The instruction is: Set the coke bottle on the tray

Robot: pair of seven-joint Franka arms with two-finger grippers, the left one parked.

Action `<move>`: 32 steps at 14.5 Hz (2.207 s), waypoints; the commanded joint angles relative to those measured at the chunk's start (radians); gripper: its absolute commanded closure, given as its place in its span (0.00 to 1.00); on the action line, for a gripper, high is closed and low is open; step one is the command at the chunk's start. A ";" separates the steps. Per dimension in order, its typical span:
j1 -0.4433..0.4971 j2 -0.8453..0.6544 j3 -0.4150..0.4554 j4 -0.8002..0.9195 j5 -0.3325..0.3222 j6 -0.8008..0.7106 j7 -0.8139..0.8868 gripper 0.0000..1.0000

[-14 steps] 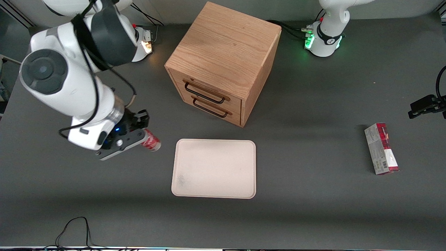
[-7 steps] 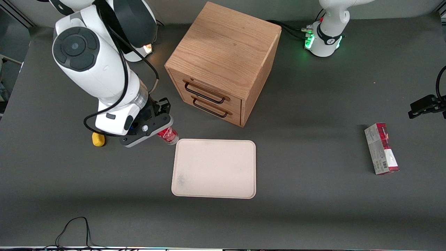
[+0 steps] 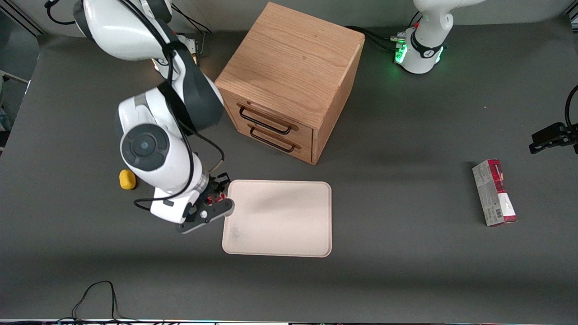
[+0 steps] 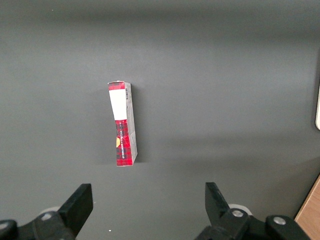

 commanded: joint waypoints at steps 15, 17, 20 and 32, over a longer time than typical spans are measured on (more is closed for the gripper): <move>-0.002 0.190 0.002 -0.001 -0.014 0.198 -0.005 1.00; 0.000 0.191 0.002 -0.002 -0.014 0.206 -0.003 0.96; -0.002 0.191 0.003 -0.002 -0.013 0.206 0.000 0.45; -0.002 0.049 -0.001 -0.002 -0.009 0.062 0.011 0.00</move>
